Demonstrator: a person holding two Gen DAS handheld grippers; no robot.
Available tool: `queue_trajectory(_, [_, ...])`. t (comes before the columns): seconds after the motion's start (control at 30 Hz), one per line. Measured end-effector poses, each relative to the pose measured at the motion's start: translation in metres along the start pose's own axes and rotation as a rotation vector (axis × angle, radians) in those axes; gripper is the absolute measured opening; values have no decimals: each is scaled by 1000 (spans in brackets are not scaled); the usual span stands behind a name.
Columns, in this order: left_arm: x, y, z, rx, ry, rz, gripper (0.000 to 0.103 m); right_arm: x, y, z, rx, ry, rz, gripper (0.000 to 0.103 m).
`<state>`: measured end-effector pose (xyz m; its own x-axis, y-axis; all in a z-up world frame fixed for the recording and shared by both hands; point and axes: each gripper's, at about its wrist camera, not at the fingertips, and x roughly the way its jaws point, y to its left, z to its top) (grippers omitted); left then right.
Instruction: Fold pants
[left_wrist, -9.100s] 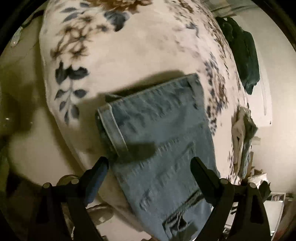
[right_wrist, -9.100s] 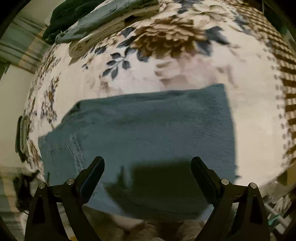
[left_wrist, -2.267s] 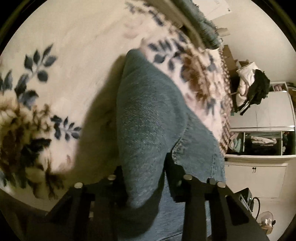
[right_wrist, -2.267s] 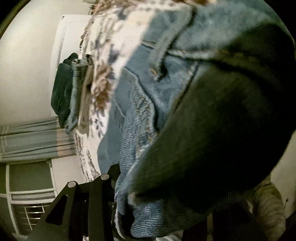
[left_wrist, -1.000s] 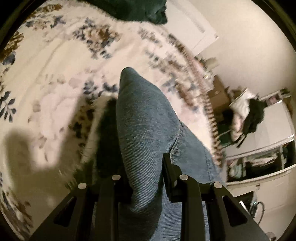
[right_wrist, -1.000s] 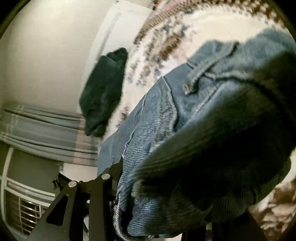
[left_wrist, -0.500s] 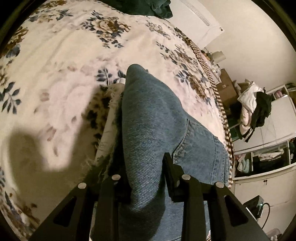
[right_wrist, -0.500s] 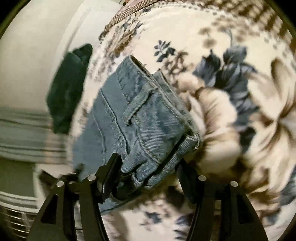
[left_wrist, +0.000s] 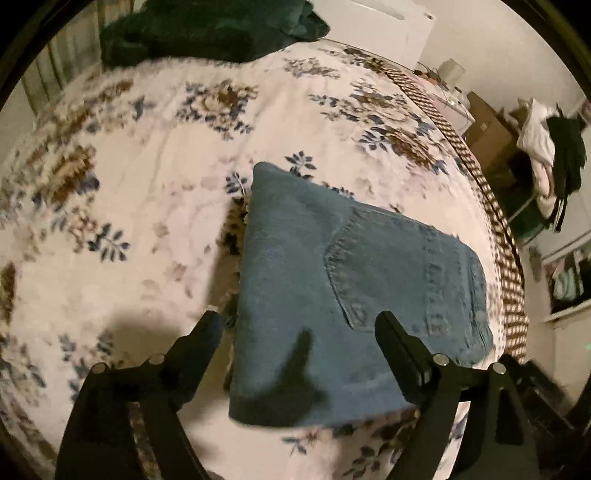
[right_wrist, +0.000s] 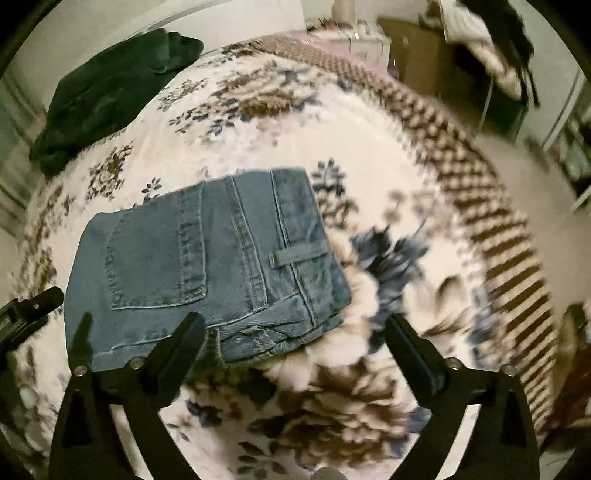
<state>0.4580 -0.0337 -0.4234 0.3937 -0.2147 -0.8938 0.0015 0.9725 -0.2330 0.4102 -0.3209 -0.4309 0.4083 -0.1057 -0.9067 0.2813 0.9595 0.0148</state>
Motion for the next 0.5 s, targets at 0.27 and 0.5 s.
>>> queue_trajectory(0.27, [-71, -34, -11, 70, -66, 54, 87, -99, 4, -2, -53, -77, -51, 103])
queue_trajectory(0.5, [-153, -59, -31, 89, -148, 88, 87, -183, -6, -10, -91, -136, -30, 103])
